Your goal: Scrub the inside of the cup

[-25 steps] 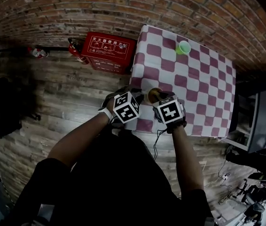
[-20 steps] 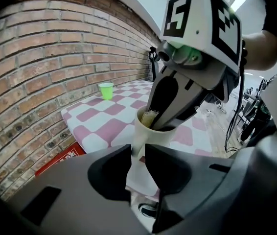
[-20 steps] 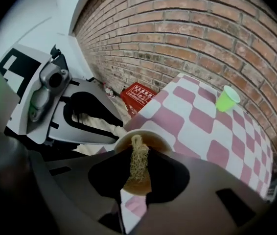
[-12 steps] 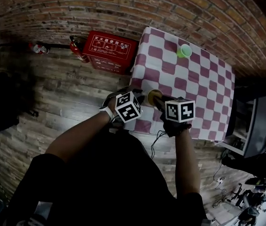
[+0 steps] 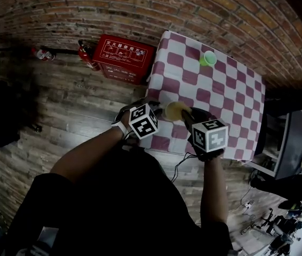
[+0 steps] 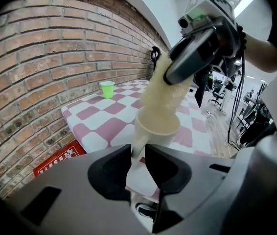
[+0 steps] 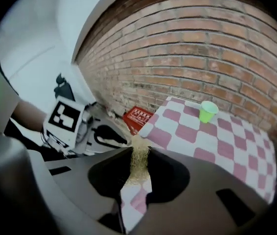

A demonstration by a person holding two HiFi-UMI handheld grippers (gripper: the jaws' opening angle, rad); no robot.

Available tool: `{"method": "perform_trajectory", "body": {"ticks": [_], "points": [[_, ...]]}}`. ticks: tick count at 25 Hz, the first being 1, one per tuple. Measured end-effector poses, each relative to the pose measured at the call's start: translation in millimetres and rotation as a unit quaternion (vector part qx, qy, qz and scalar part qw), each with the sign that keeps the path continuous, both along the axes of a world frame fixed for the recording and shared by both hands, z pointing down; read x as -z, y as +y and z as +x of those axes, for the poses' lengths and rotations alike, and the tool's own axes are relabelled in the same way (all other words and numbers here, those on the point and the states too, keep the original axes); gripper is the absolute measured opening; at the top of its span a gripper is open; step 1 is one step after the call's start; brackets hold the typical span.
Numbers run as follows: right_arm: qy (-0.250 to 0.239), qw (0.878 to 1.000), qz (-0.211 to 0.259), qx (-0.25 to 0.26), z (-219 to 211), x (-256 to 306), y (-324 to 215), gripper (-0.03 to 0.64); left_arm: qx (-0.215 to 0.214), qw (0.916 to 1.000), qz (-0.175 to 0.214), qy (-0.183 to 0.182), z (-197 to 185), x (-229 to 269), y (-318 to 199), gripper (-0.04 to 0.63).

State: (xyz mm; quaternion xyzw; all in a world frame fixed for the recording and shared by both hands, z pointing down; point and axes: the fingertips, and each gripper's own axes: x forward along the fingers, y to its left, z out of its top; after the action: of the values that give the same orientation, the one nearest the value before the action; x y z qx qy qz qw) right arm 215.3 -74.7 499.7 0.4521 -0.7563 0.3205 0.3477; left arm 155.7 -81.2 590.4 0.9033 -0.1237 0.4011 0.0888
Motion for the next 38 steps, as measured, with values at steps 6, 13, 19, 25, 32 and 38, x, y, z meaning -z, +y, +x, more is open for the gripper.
{"method": "perform_trajectory", "body": {"ticks": [6,13,19,25,32,38], "points": [[0.165,0.972,-0.019,0.165,-30,-57,-1,0.092,0.006,1.0000,-0.004,-0.002,0,0,-1,0.097],[0.217,0.941,-0.044,0.256,-34,-86,-3,0.092,0.007,1.0000,0.004,-0.003,1,0,-5,0.097],[0.250,0.941,0.045,0.222,-23,-44,-5,0.092,0.005,1.0000,0.001,0.000,0,3,-6,0.097],[0.222,0.956,0.143,0.130,-8,49,-5,0.092,0.009,1.0000,-0.002,0.001,-2,2,-8,0.098],[0.204,0.956,0.041,0.209,-23,-14,9,0.092,0.010,0.9999,-0.002,-0.001,0,3,-7,0.098],[0.238,0.936,-0.023,0.256,-26,-72,-4,0.092,0.009,0.9999,0.004,-0.004,-1,4,-8,0.097]]}}
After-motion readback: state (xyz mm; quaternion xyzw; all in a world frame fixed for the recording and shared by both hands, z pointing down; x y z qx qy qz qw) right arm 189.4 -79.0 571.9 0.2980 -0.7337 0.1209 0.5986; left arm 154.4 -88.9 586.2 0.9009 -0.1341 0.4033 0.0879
